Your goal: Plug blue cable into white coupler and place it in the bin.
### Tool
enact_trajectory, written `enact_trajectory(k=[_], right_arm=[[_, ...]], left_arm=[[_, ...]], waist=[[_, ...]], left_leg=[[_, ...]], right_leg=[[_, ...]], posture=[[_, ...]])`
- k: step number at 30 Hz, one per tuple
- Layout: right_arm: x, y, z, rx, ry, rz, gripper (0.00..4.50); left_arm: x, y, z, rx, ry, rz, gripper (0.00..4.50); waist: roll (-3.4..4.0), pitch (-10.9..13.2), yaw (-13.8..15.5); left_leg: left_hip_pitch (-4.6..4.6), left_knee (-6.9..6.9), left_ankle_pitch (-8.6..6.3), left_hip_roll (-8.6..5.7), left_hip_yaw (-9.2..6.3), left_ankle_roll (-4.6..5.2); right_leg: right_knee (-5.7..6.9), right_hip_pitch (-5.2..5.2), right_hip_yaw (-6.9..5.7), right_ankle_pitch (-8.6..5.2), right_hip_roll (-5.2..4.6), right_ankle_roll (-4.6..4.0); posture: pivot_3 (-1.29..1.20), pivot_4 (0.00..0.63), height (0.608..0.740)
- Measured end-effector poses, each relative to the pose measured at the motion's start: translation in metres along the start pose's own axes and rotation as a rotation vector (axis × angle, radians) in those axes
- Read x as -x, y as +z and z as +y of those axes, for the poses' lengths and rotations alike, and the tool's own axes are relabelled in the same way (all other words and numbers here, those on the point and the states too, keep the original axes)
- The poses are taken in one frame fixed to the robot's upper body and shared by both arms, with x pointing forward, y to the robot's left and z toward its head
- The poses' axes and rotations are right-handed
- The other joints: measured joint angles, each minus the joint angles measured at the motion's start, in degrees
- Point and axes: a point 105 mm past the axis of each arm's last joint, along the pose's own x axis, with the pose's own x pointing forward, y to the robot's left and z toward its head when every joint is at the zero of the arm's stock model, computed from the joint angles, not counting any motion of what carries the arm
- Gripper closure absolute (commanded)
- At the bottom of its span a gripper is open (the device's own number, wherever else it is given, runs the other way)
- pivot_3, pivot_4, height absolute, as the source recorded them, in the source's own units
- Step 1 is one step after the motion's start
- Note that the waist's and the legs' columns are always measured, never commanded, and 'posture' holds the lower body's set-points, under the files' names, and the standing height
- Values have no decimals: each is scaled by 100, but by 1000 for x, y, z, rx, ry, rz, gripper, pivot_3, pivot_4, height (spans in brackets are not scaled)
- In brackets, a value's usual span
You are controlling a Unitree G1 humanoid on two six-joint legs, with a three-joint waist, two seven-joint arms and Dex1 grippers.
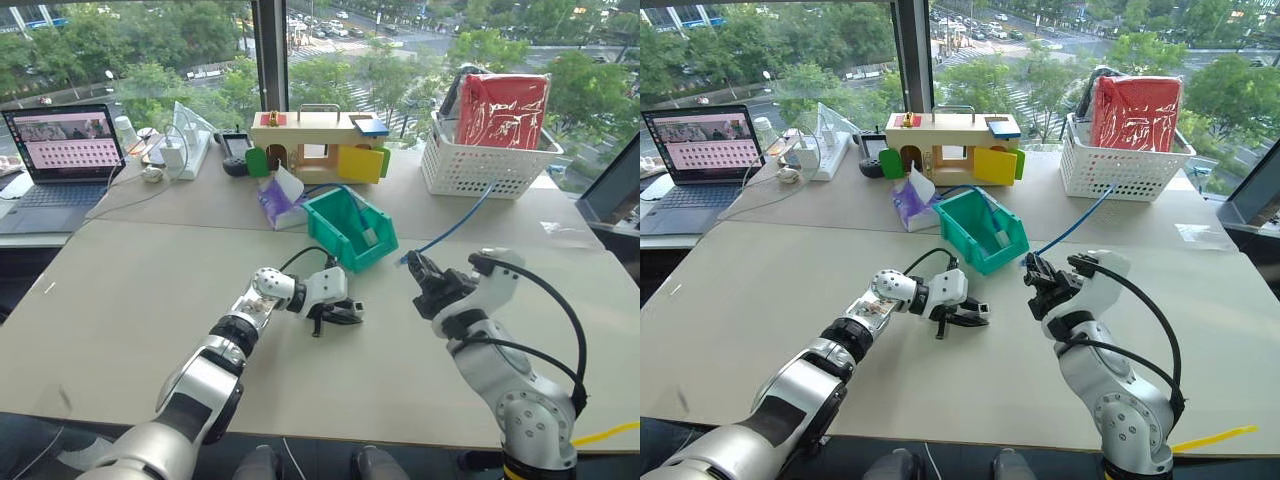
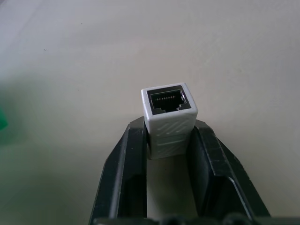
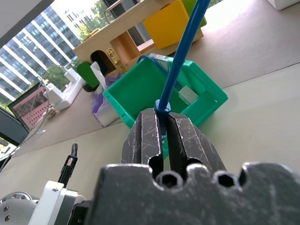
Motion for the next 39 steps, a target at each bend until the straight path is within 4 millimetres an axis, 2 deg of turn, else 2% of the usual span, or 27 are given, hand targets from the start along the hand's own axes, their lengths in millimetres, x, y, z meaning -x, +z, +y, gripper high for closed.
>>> enact_trajectory(k=[3,5,12,18,21,32,36,39], right_arm=[[1,2,0,3,-1,-8,4500],[1,3,0,4,-1,-9,4500],[-1,6,4,7,13,-20,4500],[-2,6,5,4,17,-21,4500],[-3,5,6,-4,20,-20,4500],[-5,2,6,-20,26,-11,4500],[-6,1,7,-22,29,-8,4500],[-5,0,7,-19,31,-6,4500]], left_arm=[[-1,1,0,16,-5,-8,1453],[0,0,1,31,2,-7,921],[3,-6,-4,137,-2,-14,921],[1,-9,-10,212,119,3,921],[4,-12,-23,275,188,17,921],[5,-10,-29,387,342,79,921],[4,-11,-28,437,394,76,1999],[6,-12,-26,459,414,76,3178]], waist=[[0,0,-4],[0,0,-7],[0,-2,-30],[1,-19,-62],[3,-25,-125],[15,-103,-190],[15,-113,-188],[17,-114,-186]], left_leg=[[0,0,0,0,-1,0],[0,0,0,0,-2,0],[6,0,0,0,-10,1],[51,0,0,3,-15,1],[99,-5,-1,7,-15,0],[114,-5,0,8,-20,0],[114,-6,0,7,-21,0],[113,-9,0,7,-25,0]], right_leg=[[0,0,0,0,0,1],[1,0,0,0,0,1],[7,3,0,0,2,0],[6,49,0,0,3,0],[3,91,0,-4,3,-3],[7,95,7,-5,7,-6],[6,94,8,-6,6,-6],[6,92,9,-6,6,-8]], posture=[[0,150,735],[0,150,735],[0,150,735],[0,150,735],[0,150,735],[0,150,735],[0,150,735],[0,150,735]])
